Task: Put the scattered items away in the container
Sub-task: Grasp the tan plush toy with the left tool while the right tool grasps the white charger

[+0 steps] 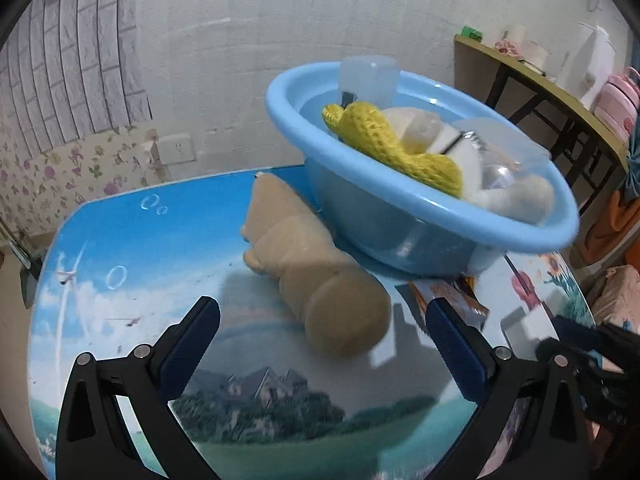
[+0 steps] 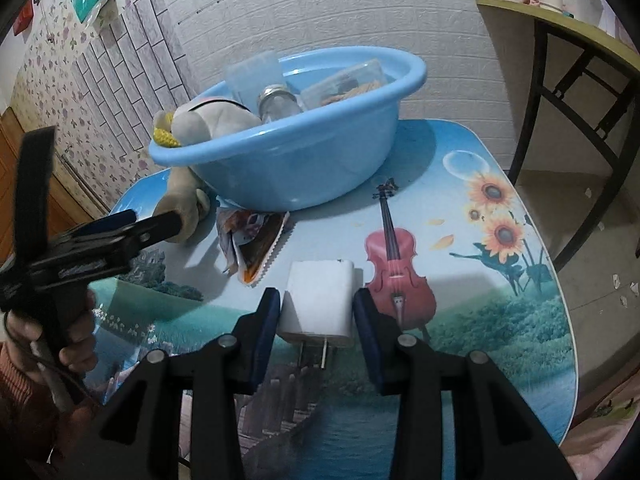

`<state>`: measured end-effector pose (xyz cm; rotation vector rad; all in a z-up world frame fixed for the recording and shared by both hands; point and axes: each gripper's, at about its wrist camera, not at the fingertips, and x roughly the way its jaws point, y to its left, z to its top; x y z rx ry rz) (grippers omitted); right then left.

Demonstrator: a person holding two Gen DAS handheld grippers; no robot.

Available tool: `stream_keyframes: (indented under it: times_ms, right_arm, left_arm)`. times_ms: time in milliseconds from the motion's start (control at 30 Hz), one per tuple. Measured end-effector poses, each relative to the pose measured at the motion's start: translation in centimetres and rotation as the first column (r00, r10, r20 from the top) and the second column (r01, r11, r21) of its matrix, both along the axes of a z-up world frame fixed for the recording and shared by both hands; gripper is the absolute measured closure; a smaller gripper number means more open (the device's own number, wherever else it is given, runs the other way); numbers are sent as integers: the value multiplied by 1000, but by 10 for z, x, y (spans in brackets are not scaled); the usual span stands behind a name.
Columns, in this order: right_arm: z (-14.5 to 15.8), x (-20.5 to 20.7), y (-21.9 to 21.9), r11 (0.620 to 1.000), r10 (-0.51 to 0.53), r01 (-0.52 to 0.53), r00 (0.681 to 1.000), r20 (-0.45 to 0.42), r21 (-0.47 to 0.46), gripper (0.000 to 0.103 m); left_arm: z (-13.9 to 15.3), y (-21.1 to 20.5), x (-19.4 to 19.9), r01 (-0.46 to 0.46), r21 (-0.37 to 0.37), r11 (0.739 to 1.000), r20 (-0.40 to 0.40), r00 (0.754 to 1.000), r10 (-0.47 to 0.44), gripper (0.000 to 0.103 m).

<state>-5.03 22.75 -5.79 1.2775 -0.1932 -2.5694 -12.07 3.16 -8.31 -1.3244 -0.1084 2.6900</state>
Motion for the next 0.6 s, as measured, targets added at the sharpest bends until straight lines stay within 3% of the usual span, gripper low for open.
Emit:
stream_keyframes:
  times_ms: [33, 100, 133, 167, 267, 600]
  right_arm:
    - [0, -1, 0, 1000, -1, 1, 1000, -1, -3, 67]
    - [2, 0, 1, 1000, -5, 5, 1000, -10, -7, 67]
    - [3, 2, 1, 1000, -7, 7, 1000, -18, -9, 68]
    - [5, 3, 0, 1000, -7, 6, 999, -32, -10, 68]
    - [6, 5, -4, 1000, 5, -5, 999, -36, 0, 68]
    - [9, 20, -12, 1000, 15, -14, 999, -46, 20, 71]
  left_arm:
    - [-2, 0, -4, 2, 7, 1000, 9, 1000, -2, 0]
    - [-4, -1, -6, 7, 14, 1000, 6, 1000, -7, 15]
    - [-5, -2, -6, 3, 14, 1000, 5, 1000, -3, 41]
    - [-7, -4, -5, 13, 38, 999, 22, 1000, -13, 51]
    - [-6, -9, 2, -1, 61, 998, 35, 999, -1, 53]
    - [9, -31, 63, -2, -14, 1000, 2, 1000, 2, 53]
